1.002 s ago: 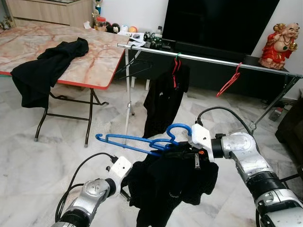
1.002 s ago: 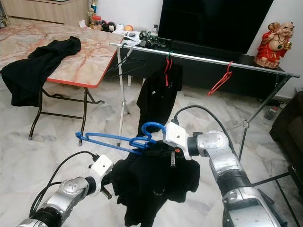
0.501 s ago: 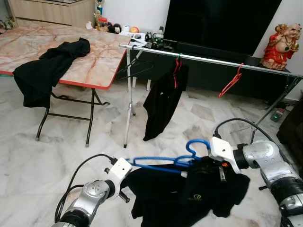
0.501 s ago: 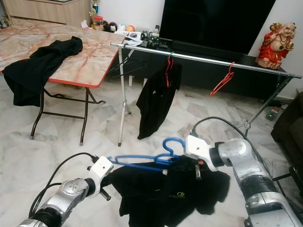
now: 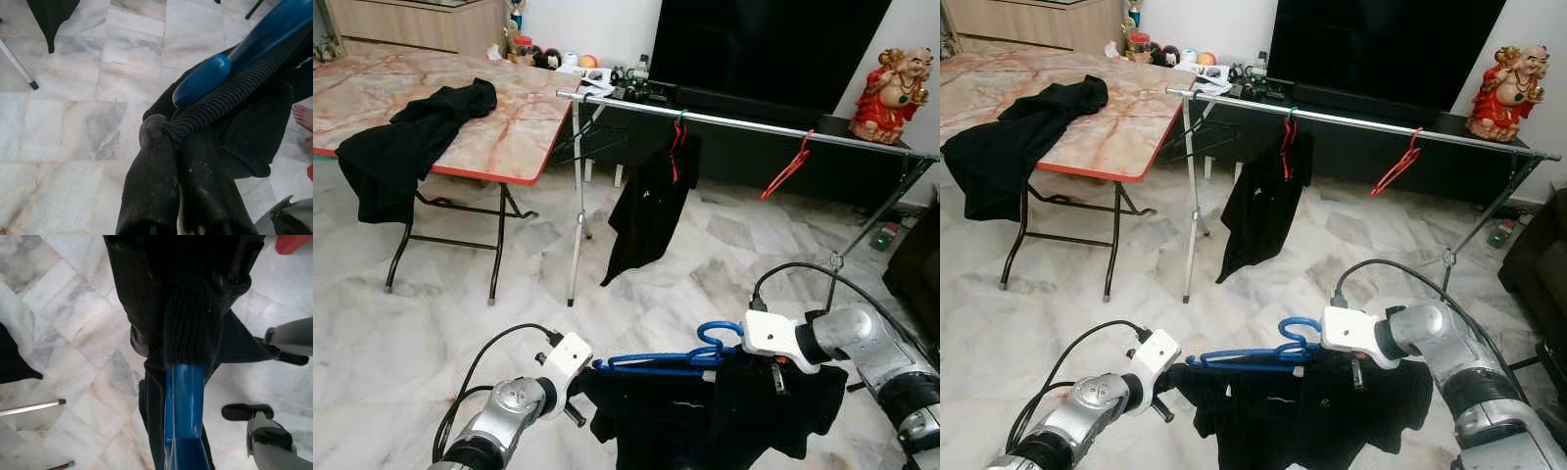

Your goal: Hang hanger

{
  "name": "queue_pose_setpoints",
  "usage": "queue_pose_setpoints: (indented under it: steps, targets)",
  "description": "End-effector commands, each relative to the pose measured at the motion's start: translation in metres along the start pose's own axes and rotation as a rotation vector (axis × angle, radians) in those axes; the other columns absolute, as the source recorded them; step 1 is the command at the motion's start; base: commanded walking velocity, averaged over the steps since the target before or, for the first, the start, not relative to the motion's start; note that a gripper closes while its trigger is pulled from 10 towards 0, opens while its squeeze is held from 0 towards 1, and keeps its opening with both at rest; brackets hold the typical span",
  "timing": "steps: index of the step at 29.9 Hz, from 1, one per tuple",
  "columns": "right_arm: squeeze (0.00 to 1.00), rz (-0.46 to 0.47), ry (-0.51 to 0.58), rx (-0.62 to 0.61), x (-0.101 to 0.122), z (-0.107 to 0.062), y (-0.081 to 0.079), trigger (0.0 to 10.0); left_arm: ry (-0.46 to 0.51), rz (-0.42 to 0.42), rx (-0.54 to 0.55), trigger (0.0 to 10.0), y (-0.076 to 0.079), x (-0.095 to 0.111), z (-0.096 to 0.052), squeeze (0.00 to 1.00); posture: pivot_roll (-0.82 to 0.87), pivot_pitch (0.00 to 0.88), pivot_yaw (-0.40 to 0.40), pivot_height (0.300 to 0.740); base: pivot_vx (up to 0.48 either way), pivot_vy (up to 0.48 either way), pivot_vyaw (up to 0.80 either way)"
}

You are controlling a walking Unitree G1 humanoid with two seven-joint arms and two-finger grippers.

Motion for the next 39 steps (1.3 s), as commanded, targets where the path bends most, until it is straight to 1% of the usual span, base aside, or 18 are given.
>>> queue_pose_setpoints:
  steps: [1, 4, 5, 7, 8, 10, 11, 12, 18, 19, 23, 26, 27, 29, 30, 32, 36, 39]
  targets:
    - [0.00, 0.056, -0.104, -0.038, -0.027, -0.021, 0.001, 0.0, -0.058, -0.016, 0.075, 0.0, -0.016, -0.016, -0.009, 0.00, 0.11, 0.000, -0.152, 0.740, 0.000, 0.000, 0.00]
    - [0.00, 0.079, 0.047, -0.148, -0.006, -0.021, 0.017, 0.0, -0.059, -0.017, 0.077, 0.0, -0.016, -0.016, -0.009, 0.00, 0.11, 0.000, -0.152, 0.740, 0.000, 0.000, 0.00]
    - [0.00, 0.120, 0.179, -0.188, 0.010, -0.024, 0.026, 0.0, -0.059, -0.017, 0.074, 0.0, -0.016, -0.016, -0.009, 0.00, 0.11, 0.000, -0.151, 0.740, 0.000, 0.000, 0.00]
    - [0.00, 0.183, 0.293, -0.172, 0.022, -0.028, 0.029, 0.0, -0.059, -0.017, 0.073, 0.0, -0.015, -0.016, -0.008, 0.00, 0.11, 0.000, -0.151, 0.740, 0.000, 0.000, 0.00]
    - [0.00, 0.187, 0.307, -0.144, 0.023, -0.029, 0.026, 0.0, -0.059, -0.017, 0.073, 0.0, -0.015, -0.016, -0.008, 0.00, 0.11, 0.000, -0.150, 0.740, 0.000, 0.000, 0.00]
    - [0.00, 0.169, 0.277, -0.082, 0.018, -0.028, 0.018, 0.0, -0.061, -0.015, 0.073, 0.0, -0.016, -0.016, -0.008, 0.00, 0.11, 0.000, -0.151, 0.740, 0.000, 0.000, 0.00]
    - [0.00, 0.160, 0.247, -0.057, 0.014, -0.027, 0.014, 0.0, -0.061, -0.014, 0.074, 0.0, -0.016, -0.016, -0.008, 0.00, 0.11, 0.000, -0.151, 0.740, 0.000, 0.000, 0.00]
    - [0.00, 0.155, 0.190, -0.009, 0.004, -0.027, 0.006, 0.0, -0.063, -0.011, 0.078, 0.0, -0.017, -0.016, -0.009, 0.00, 0.11, 0.000, -0.151, 0.740, 0.000, 0.000, 0.00]
    - [0.00, 0.207, 0.147, 0.114, -0.010, -0.034, -0.010, 0.0, -0.066, -0.007, 0.086, 0.0, -0.020, -0.017, -0.010, 0.00, 0.11, 0.000, -0.150, 0.740, 0.000, 0.000, 0.00]
    - [0.00, 0.208, 0.130, 0.113, -0.013, -0.035, -0.011, 0.0, -0.066, -0.007, 0.086, 0.0, -0.020, -0.017, -0.010, 0.00, 0.11, 0.000, -0.150, 0.740, 0.000, 0.000, 0.00]
    - [0.00, 0.164, -0.045, 0.083, -0.034, -0.037, -0.014, 0.0, -0.068, -0.005, 0.085, 0.0, -0.020, -0.017, -0.010, 0.00, 0.11, 0.000, -0.148, 0.740, 0.000, 0.000, 0.00]
    - [0.00, 0.140, -0.104, 0.058, -0.041, -0.036, -0.013, 0.0, -0.067, -0.004, 0.085, 0.0, -0.019, -0.017, -0.010, 0.00, 0.11, 0.000, -0.147, 0.740, 0.000, 0.000, 0.00]
    - [0.00, 0.119, -0.155, 0.028, -0.046, -0.036, -0.011, 0.0, -0.066, -0.003, 0.085, 0.0, -0.019, -0.016, -0.010, 0.00, 0.11, 0.000, -0.145, 0.740, 0.000, 0.000, 0.00]
    - [0.00, 0.076, -0.239, 0.017, -0.055, -0.036, -0.012, 0.0, -0.065, 0.000, 0.085, 0.0, -0.020, -0.016, -0.010, 0.00, 0.11, 0.000, -0.145, 0.740, 0.000, 0.000, 0.00]
    - [0.00, 0.074, -0.252, -0.006, -0.056, -0.035, -0.010, 0.0, -0.064, 0.002, 0.084, 0.0, -0.020, -0.015, -0.010, 0.00, 0.11, 0.000, -0.145, 0.740, 0.000, 0.000, 0.00]
    - [0.00, 0.101, -0.205, -0.048, -0.052, -0.029, -0.006, 0.0, -0.063, 0.007, 0.083, 0.0, -0.021, -0.014, -0.010, 0.00, 0.12, 0.000, -0.145, 0.740, 0.000, 0.000, 0.00]
    - [0.00, 0.094, -0.220, -0.065, -0.054, -0.026, -0.007, 0.0, -0.055, 0.015, 0.078, 0.0, -0.024, -0.012, -0.012, 0.00, 0.12, 0.000, -0.144, 0.740, 0.000, 0.000, 0.00]
    - [0.00, 0.073, -0.256, -0.066, -0.059, -0.013, -0.014, 0.0, -0.020, 0.022, 0.106, 0.0, -0.038, -0.002, -0.018, 0.00, 0.12, 0.000, -0.143, 0.740, 0.000, 0.000, 0.00]
Point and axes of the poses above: a point about 5 cm out from each wrist's last joint towards the gripper, its own z axis pointing out of the wrist towards the gripper, its own x axis along the axis of the wrist's last joint, y = z × x, the point moved 4 cm from there along z, pointing out of the wrist towards the gripper, and after that the axes turned 1 degree about z, right-handed, at the moved point
